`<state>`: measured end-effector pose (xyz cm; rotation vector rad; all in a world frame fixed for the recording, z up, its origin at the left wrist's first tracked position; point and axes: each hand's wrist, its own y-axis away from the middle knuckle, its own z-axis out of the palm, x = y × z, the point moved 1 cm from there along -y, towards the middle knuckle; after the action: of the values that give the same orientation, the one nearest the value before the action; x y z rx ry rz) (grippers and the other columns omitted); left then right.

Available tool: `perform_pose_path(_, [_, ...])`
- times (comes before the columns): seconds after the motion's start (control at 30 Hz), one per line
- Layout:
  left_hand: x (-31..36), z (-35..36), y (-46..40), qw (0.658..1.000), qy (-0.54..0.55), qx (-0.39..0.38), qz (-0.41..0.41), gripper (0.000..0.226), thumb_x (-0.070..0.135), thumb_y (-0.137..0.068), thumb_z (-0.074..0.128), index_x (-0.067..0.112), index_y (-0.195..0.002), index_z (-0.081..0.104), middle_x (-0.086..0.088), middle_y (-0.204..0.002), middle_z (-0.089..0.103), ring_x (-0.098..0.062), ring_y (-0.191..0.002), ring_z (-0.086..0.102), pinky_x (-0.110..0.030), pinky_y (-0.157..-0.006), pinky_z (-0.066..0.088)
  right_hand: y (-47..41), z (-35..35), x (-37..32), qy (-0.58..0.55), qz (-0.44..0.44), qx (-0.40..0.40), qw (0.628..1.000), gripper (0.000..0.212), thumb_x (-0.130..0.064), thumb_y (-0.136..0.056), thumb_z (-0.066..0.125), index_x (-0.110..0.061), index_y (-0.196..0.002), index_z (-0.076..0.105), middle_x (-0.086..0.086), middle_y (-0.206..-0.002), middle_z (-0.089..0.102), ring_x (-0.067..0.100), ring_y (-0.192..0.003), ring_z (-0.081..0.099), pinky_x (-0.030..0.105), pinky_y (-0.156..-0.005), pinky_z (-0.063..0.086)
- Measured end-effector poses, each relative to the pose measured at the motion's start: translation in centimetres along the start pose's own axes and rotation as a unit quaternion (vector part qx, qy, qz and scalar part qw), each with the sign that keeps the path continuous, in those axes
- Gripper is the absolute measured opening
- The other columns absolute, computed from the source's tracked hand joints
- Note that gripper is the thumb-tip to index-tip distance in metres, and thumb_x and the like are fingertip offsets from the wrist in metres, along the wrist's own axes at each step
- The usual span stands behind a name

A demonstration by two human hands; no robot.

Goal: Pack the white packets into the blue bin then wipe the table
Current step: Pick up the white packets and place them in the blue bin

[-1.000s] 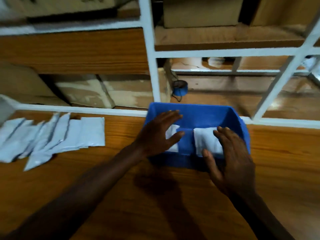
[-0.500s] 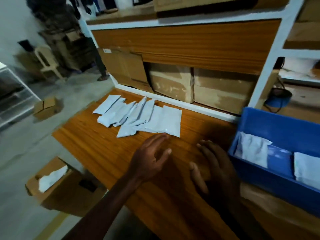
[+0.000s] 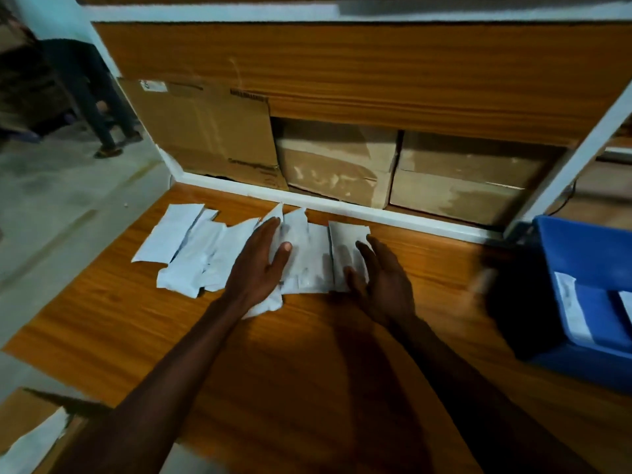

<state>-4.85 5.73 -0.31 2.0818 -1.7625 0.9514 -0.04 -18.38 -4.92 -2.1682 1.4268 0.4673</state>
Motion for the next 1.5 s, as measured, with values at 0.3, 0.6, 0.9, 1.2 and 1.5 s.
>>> perform_pose_path(0.3, [-4.5,4.5,-7.2,0.998,-0.028,-0.053,-0.037,0.060,0.038,-0.101,0.042,0.011,-0.152,0.026,-0.012,-0.157,0.029,-0.026,-0.145,0.027,-0.032,-0.116,0.019,-6.2,4.3,1.5,0.080,0.068,-0.135,0.985,0.068,-0.064,-0.101,0.023,-0.032,-0.160,0.011,0.003,-0.169,-0.003,0.031,-0.155,-0.001,0.053,-0.124,0.007])
perform_pose_path(0.6, [-6.4,4.5,-6.0,0.989,-0.075,-0.077,0.102,0.051,0.043,-0.098,0.033,0.022,-0.142,0.048,-0.001,-0.152,0.040,-0.031,-0.147,0.019,-0.052,-0.118,0.014,-4.5,5.0,2.5,0.116,0.103,-0.115,0.981,0.068,-0.062,-0.101,0.030,-0.031,-0.159,0.012,0.004,-0.169,-0.005,0.034,-0.154,-0.003,0.054,-0.122,0.006])
perform_pose_path(0.9, [-6.9,4.7,-4.5,0.994,-0.083,-0.070,-0.003,0.067,0.053,-0.097,0.043,0.013,-0.150,0.033,-0.012,-0.161,0.020,-0.028,-0.149,0.015,-0.043,-0.117,0.021,-3.3,4.9,3.2,0.091,0.070,-0.085,0.990,0.074,-0.062,-0.095,0.028,-0.025,-0.159,0.022,0.011,-0.168,0.003,0.039,-0.153,0.006,0.051,-0.124,0.014])
perform_pose_path(1.2, [-5.6,4.5,-2.9,0.995,-0.102,-0.014,0.006,0.045,0.037,-0.097,0.052,0.019,-0.138,0.053,-0.013,-0.150,0.042,-0.037,-0.136,0.040,-0.051,-0.106,0.041,-2.0,4.0,3.2,0.052,0.073,-0.063,0.994,0.059,-0.051,-0.103,0.038,-0.024,-0.155,0.031,0.005,-0.168,0.012,0.031,-0.151,0.023,0.048,-0.109,0.040])
perform_pose_path(1.5, [-1.0,2.2,-1.7,0.996,-0.071,0.048,0.033,0.043,0.032,-0.097,0.056,0.020,-0.138,0.054,-0.004,-0.153,0.039,-0.027,-0.138,0.038,-0.041,-0.105,0.038,-0.2,-0.1,2.0,0.028,0.040,0.035,0.998,0.052,-0.045,-0.104,0.043,-0.019,-0.149,0.044,0.005,-0.166,0.021,0.028,-0.149,0.030,0.044,-0.105,0.045])
